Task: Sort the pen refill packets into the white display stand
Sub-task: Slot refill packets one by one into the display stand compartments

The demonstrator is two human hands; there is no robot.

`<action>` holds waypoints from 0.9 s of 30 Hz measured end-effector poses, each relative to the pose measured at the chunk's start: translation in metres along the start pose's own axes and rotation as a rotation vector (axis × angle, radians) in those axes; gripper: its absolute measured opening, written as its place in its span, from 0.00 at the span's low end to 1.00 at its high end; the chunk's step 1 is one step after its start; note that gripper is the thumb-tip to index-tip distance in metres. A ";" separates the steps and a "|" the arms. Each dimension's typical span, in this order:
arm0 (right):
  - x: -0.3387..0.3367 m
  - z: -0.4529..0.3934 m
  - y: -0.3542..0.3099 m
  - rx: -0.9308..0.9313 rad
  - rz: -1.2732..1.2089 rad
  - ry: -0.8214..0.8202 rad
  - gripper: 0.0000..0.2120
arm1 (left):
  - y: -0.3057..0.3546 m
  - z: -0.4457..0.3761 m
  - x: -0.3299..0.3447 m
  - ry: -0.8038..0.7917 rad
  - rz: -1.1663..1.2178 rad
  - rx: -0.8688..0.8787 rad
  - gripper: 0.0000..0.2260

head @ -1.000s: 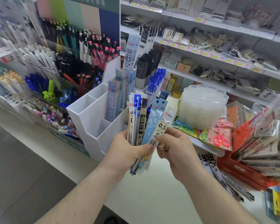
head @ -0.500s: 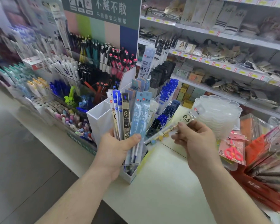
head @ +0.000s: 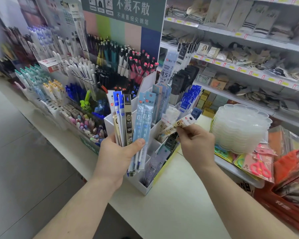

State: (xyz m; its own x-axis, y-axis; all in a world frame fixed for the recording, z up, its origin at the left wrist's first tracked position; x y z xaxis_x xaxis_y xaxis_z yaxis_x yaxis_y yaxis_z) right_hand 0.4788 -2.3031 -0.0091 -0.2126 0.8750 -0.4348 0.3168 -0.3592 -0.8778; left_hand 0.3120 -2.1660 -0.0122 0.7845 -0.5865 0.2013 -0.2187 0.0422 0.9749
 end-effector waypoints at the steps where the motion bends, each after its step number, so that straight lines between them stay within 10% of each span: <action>1: 0.005 -0.003 0.003 -0.034 0.063 0.006 0.03 | -0.001 0.000 -0.001 -0.004 0.000 -0.003 0.12; 16: 0.048 -0.018 0.013 0.197 0.579 -0.336 0.08 | -0.010 0.000 0.005 -0.077 0.021 -0.048 0.11; 21: 0.018 -0.002 -0.017 0.314 0.027 -0.264 0.10 | -0.011 -0.001 0.009 -0.128 -0.003 -0.053 0.13; 27: 0.013 0.019 -0.038 0.459 -0.383 -0.609 0.06 | -0.012 0.000 0.019 -0.226 -0.022 -0.098 0.12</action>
State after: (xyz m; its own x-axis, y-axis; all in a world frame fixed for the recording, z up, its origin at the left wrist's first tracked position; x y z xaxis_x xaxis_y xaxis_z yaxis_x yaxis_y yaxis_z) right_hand 0.4469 -2.2845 0.0148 -0.7304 0.6830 -0.0079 -0.2563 -0.2848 -0.9237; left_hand 0.3299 -2.1779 -0.0202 0.6360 -0.7540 0.1644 -0.1370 0.0994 0.9856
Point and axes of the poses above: each hand's wrist, its own z-axis away from the middle knuckle, its own x-axis out of the palm, y = z × x, the point moved 4 cm from there along -z, towards the middle knuckle, and after that the axes turned 11 degrees about x, right-handed, at the moved point
